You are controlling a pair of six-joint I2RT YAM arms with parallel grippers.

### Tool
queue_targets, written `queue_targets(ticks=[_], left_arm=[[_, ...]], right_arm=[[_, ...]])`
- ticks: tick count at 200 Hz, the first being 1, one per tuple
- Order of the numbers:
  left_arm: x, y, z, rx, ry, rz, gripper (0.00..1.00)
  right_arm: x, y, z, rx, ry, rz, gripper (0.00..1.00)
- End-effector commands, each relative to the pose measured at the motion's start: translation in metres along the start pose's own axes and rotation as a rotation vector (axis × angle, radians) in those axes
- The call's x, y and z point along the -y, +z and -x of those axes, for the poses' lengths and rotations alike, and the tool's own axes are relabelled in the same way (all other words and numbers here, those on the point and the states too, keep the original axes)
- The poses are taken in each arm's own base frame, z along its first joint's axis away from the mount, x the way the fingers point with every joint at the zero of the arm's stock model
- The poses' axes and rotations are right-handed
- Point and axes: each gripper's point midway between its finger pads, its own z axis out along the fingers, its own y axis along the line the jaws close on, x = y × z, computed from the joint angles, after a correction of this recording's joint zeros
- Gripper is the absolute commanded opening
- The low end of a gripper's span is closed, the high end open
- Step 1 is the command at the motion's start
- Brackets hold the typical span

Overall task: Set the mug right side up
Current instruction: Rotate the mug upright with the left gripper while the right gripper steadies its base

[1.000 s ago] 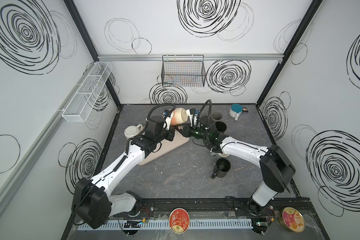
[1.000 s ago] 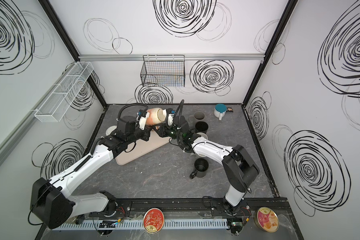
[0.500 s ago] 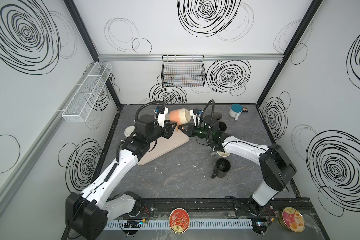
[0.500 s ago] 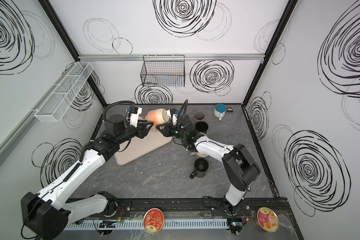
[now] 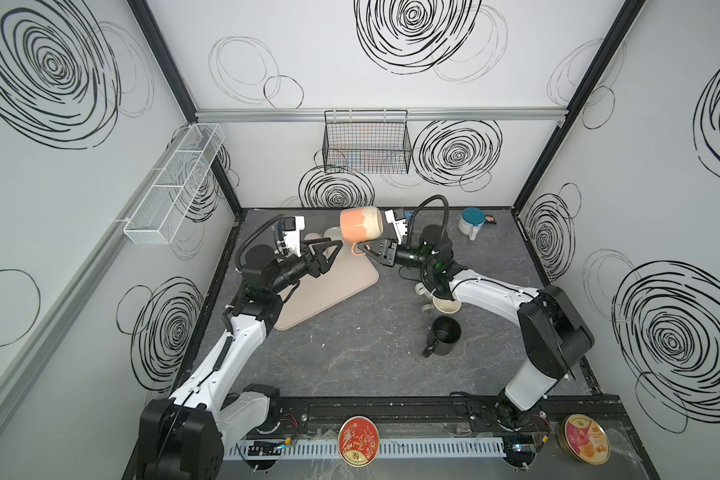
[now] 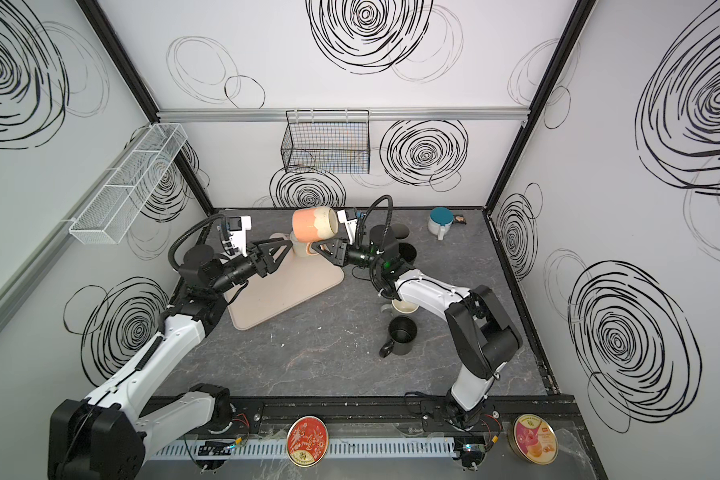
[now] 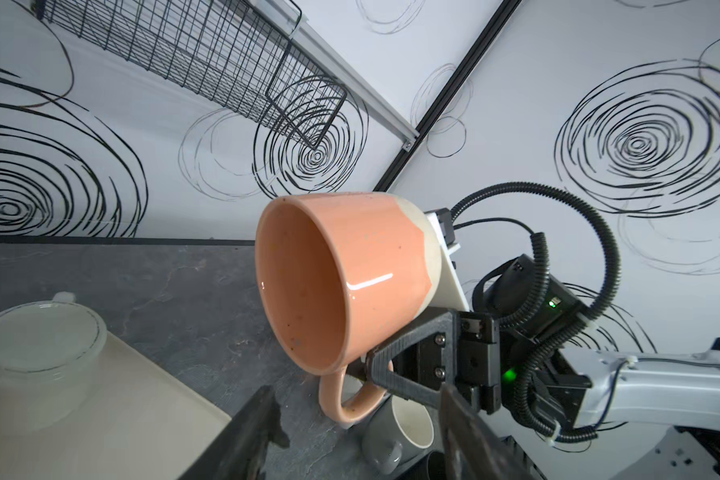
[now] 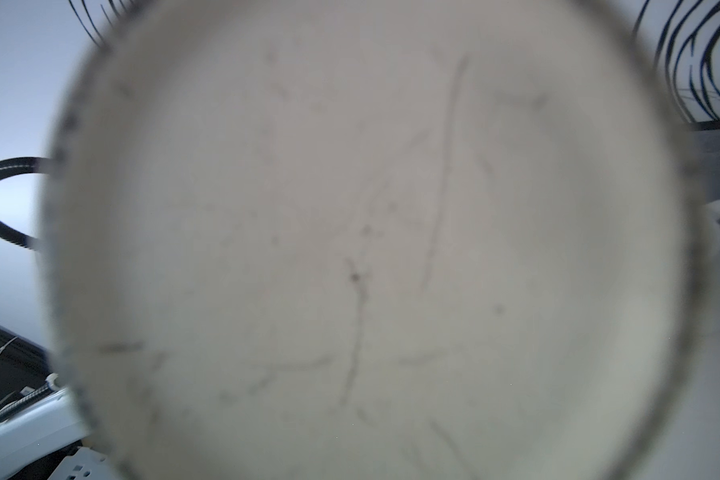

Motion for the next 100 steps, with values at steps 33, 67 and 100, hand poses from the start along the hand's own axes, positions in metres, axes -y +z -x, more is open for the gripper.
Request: queue_targets(ticks=[33, 67, 100], left_arm=[[0.031, 0.003, 0.009, 0.074, -0.077, -0.239, 0.63], [0.018, 0.006, -0.003, 0.076, -0.102, -0.226, 0.61], [0.018, 0.012, -0.017, 0.049, -0.112, -0.244, 0.61]], right_arm=[[-0.067, -0.003, 0.040, 0.106, -0.183, 0.224, 0.00], [-0.073, -0.004, 0.042, 0.122, -0.187, 0.234, 0.00], [-0.076, -0.004, 0.042, 0.120, -0.189, 0.242, 0.00]])
